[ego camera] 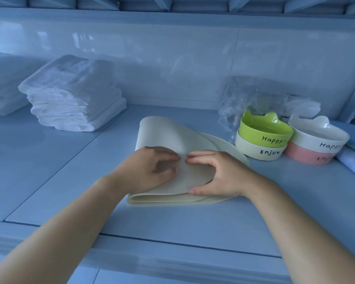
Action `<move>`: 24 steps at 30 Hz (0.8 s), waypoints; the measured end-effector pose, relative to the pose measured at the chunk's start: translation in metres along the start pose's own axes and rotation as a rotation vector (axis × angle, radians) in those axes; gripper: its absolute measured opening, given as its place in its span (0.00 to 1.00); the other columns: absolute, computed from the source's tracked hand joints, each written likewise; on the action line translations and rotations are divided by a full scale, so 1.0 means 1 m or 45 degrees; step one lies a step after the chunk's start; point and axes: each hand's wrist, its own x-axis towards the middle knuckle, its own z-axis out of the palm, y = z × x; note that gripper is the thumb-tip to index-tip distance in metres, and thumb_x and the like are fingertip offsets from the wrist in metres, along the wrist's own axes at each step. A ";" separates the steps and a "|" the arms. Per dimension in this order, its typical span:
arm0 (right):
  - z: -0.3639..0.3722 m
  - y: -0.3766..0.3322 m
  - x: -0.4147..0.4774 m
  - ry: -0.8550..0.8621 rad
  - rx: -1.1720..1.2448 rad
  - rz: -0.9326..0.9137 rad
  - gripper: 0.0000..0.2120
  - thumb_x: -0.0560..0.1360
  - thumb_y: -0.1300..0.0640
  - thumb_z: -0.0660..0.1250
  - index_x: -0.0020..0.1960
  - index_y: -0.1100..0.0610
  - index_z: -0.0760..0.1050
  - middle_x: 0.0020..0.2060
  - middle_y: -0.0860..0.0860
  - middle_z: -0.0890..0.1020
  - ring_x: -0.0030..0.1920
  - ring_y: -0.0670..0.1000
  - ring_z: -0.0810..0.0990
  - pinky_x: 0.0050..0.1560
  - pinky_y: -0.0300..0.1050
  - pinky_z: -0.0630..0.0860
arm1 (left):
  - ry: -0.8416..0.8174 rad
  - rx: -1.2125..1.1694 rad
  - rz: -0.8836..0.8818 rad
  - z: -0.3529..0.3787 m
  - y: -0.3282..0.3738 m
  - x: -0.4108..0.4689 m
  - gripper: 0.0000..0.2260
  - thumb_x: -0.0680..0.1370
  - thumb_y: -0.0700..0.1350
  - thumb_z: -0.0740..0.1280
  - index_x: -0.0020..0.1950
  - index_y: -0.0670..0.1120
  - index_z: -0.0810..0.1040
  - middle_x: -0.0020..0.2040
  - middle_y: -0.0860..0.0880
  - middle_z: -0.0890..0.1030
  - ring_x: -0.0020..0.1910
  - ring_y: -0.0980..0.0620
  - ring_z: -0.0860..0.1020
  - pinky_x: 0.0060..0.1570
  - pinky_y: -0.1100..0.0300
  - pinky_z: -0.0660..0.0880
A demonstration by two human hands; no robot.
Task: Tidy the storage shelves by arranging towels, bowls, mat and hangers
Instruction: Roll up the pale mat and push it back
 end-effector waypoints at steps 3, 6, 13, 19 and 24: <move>0.000 -0.001 0.000 0.019 -0.057 -0.013 0.38 0.58 0.40 0.75 0.67 0.45 0.71 0.67 0.36 0.69 0.66 0.36 0.66 0.67 0.34 0.61 | 0.041 -0.111 -0.029 0.001 -0.003 -0.001 0.15 0.77 0.52 0.62 0.62 0.53 0.77 0.60 0.61 0.77 0.56 0.67 0.72 0.54 0.80 0.62; 0.005 -0.007 0.002 0.177 -0.164 -0.043 0.31 0.61 0.48 0.72 0.64 0.47 0.74 0.64 0.39 0.74 0.64 0.40 0.71 0.65 0.37 0.66 | 0.063 -0.276 -0.062 -0.003 -0.006 -0.003 0.11 0.78 0.48 0.64 0.58 0.53 0.80 0.59 0.60 0.78 0.56 0.68 0.73 0.54 0.77 0.66; 0.006 -0.006 0.006 0.541 0.031 -0.010 0.18 0.66 0.63 0.68 0.54 0.50 0.82 0.54 0.43 0.82 0.56 0.42 0.79 0.57 0.33 0.72 | 0.036 -0.479 0.065 -0.016 -0.005 -0.009 0.18 0.68 0.60 0.67 0.55 0.56 0.81 0.60 0.61 0.77 0.62 0.63 0.72 0.58 0.69 0.68; 0.010 -0.002 0.011 0.555 -0.085 -0.073 0.19 0.67 0.67 0.67 0.54 0.52 0.82 0.57 0.45 0.81 0.57 0.47 0.79 0.59 0.38 0.72 | -0.010 -0.390 0.091 -0.013 -0.008 -0.007 0.23 0.68 0.61 0.68 0.61 0.56 0.77 0.64 0.59 0.74 0.65 0.64 0.69 0.66 0.61 0.65; 0.014 -0.004 0.016 0.339 -0.189 -0.099 0.20 0.66 0.69 0.64 0.53 0.54 0.82 0.53 0.50 0.83 0.57 0.53 0.80 0.56 0.47 0.75 | 0.036 -0.372 0.047 -0.011 -0.013 -0.005 0.19 0.73 0.60 0.62 0.61 0.56 0.77 0.67 0.54 0.72 0.65 0.62 0.68 0.58 0.69 0.65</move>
